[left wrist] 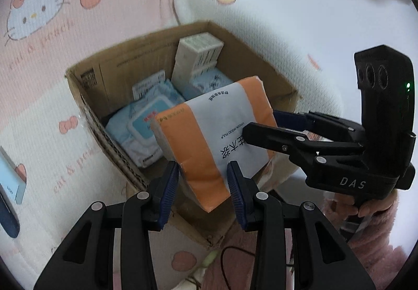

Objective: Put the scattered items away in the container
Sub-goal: 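Carry the tissue pack to the box and lower it inside, then open the right gripper and move back toward the remaining items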

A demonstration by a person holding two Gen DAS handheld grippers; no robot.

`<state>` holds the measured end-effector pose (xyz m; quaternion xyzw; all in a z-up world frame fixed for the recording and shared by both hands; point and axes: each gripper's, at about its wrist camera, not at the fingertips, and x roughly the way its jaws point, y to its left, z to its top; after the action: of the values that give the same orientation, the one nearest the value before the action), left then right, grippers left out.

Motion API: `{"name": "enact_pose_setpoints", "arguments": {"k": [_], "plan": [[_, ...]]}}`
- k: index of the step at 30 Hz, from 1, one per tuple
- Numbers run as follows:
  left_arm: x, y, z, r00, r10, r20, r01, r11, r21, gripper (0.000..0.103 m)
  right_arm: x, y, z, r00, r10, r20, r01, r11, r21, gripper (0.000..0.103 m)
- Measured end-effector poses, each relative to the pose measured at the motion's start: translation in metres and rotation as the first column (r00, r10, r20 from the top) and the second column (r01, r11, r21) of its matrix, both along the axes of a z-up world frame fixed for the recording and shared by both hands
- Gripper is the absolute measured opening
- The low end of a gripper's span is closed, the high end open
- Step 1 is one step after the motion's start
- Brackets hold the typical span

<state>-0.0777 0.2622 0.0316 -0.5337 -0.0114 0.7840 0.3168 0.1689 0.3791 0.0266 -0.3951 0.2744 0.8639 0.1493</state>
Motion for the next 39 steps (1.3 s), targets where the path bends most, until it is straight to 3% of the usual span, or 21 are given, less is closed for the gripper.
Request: {"name": "enact_pose_setpoints", "arguments": {"k": [6,16,22,25,29,39], "plan": [[-0.002,-0.004,-0.001,1.0,0.014,0.004,-0.014,0.999,-0.036,0.045,-0.001,0.004,-0.012,0.996,0.0,0.09,0.0,1.0,-0.005,0.047],[-0.009,-0.014,0.002,0.999,0.041,0.012,-0.041,0.999,-0.02,0.046,-0.004,0.005,-0.015,0.986,-0.019,0.168,0.018,1.0,0.009,0.053],[-0.005,-0.025,0.01,0.998,0.057,-0.041,-0.057,0.998,-0.006,0.046,-0.015,-0.008,-0.009,0.981,-0.007,0.196,0.0,0.999,0.036,0.054],[-0.005,-0.036,0.014,0.996,0.066,-0.061,-0.065,0.998,0.015,0.054,-0.021,-0.018,0.003,0.979,-0.024,0.203,0.004,0.996,0.094,0.059],[-0.004,-0.056,0.019,0.994,0.084,-0.075,-0.079,0.995,0.065,0.057,-0.026,-0.031,0.017,0.979,-0.046,0.197,0.019,0.991,0.132,0.066],[-0.002,-0.104,0.026,0.983,0.105,-0.152,-0.092,0.992,0.091,0.062,-0.058,-0.075,0.045,0.963,-0.077,0.258,-0.002,0.956,0.295,0.068]]}}
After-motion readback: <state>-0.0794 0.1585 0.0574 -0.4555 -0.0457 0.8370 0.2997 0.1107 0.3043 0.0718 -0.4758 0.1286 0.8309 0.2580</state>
